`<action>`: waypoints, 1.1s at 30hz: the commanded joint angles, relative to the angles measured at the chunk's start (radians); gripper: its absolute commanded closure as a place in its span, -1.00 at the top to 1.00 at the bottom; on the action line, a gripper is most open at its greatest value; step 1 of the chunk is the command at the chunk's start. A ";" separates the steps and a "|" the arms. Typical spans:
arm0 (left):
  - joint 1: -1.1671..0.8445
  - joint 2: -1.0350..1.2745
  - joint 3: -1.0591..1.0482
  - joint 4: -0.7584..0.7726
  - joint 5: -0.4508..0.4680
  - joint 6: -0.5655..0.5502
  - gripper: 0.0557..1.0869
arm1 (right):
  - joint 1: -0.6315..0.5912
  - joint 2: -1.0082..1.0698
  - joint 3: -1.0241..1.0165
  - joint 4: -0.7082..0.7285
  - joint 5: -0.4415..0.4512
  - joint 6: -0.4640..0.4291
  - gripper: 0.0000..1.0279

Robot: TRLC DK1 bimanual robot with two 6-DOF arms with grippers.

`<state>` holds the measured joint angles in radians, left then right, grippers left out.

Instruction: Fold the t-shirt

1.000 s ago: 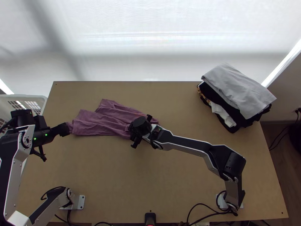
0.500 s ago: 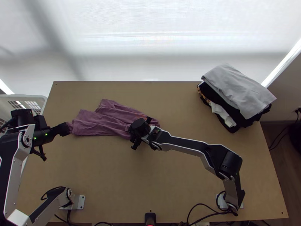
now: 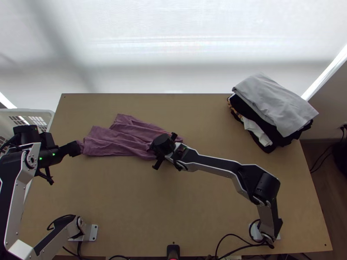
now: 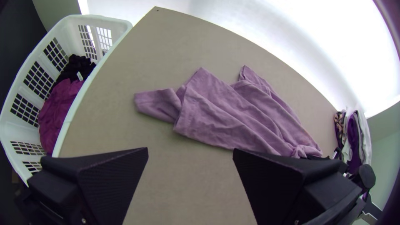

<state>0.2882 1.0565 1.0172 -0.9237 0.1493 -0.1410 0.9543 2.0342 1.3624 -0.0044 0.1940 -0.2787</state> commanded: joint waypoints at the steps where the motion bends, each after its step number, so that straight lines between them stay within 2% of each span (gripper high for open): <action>1: -0.001 0.011 0.004 0.011 0.015 0.006 0.92 | -0.026 -0.092 0.003 -0.011 0.010 0.029 -0.94; 18: -0.026 0.096 -0.009 0.079 0.015 0.003 0.92 | -0.150 -0.247 -0.069 -0.028 0.022 0.030 -0.94; 27: 0.023 0.191 -0.045 0.091 0.022 0.142 0.92 | -0.187 -0.272 -0.094 -0.023 0.024 0.030 -0.94; 33: 0.049 0.250 -0.052 0.175 0.022 0.164 0.90 | -0.186 -0.275 -0.095 -0.016 0.024 0.036 -0.94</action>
<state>0.3260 1.2755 0.9905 -0.7845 0.1650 -0.0017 0.7708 1.7874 1.2926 -0.0338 0.2127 -0.2615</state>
